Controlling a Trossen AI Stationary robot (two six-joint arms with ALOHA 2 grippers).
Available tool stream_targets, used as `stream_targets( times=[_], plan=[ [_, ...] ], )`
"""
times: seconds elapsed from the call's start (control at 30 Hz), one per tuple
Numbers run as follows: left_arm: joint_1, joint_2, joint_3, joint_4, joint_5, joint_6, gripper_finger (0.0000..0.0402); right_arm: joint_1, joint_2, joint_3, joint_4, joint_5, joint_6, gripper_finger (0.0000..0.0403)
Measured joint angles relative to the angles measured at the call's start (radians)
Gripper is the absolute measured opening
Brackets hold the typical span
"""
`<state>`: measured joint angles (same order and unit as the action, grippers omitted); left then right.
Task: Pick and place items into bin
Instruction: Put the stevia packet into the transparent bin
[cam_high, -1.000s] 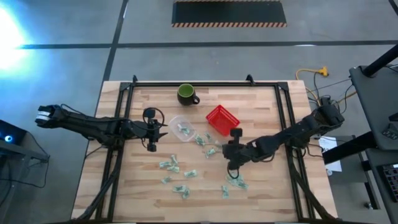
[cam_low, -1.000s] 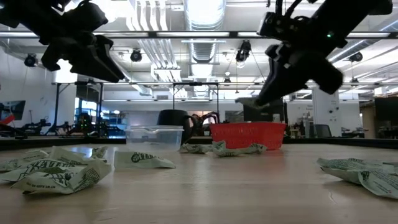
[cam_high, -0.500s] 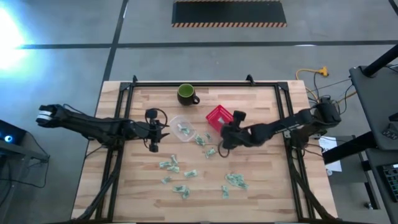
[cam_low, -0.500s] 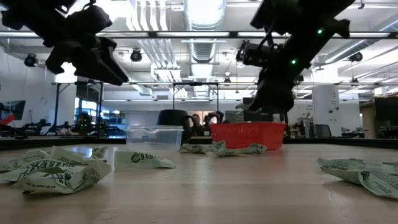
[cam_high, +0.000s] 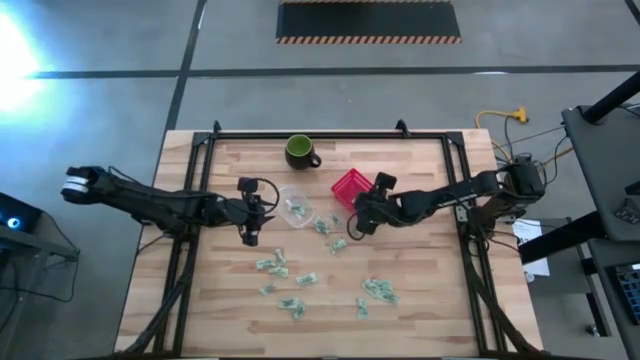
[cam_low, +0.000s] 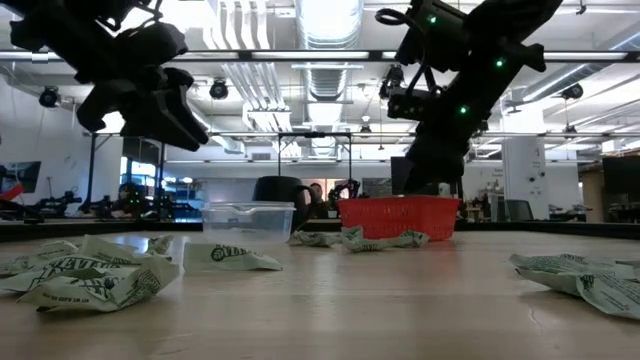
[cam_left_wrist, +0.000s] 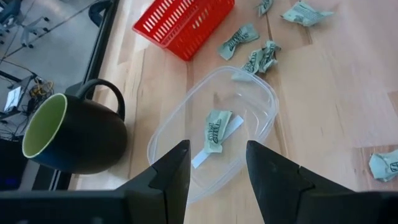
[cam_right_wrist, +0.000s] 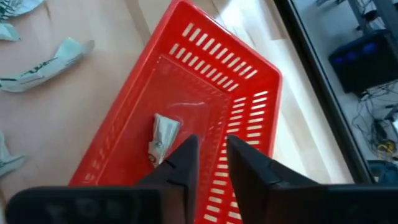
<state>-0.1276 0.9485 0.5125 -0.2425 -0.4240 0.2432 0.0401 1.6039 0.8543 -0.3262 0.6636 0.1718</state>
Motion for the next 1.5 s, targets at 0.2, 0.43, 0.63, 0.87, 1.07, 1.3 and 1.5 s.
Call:
stream_targets(
  times=[0.2, 0.43, 0.63, 0.87, 1.07, 1.3, 1.5],
  plan=[
    [0.0, -0.002, 0.0, -0.028, 0.043, -0.018, 0.014, 0.009, -0.029, 0.0, -0.022, 0.044, -0.003, 0.012],
    [-0.011, 0.008, -0.01, -0.108, 0.247, -0.141, 0.0139, 0.106, -0.113, 0.001, -0.036, 0.035, -0.036, 0.012],
    [-0.065, 0.112, -0.03, -0.062, 0.263, -0.116, 0.0121, 0.226, -0.185, 0.001, -0.036, 0.032, -0.067, 0.0107],
    [-0.107, 0.279, 0.003, 0.034, 0.284, -0.069, 0.0098, 0.312, -0.239, 0.001, -0.034, 0.033, -0.063, 0.0094],
    [-0.112, 0.364, 0.056, 0.033, 0.283, -0.072, 0.0097, 0.331, -0.249, 0.001, -0.032, 0.035, -0.062, 0.0086],
    [-0.147, 0.435, 0.092, 0.029, 0.281, -0.07, 0.0097, 0.331, -0.242, 0.0, -0.034, 0.035, -0.06, 0.0077],
    [-0.176, 0.442, 0.104, 0.025, 0.281, -0.073, 0.0097, 0.331, -0.243, 0.0, -0.034, 0.035, -0.055, 0.0073]
  ],
)
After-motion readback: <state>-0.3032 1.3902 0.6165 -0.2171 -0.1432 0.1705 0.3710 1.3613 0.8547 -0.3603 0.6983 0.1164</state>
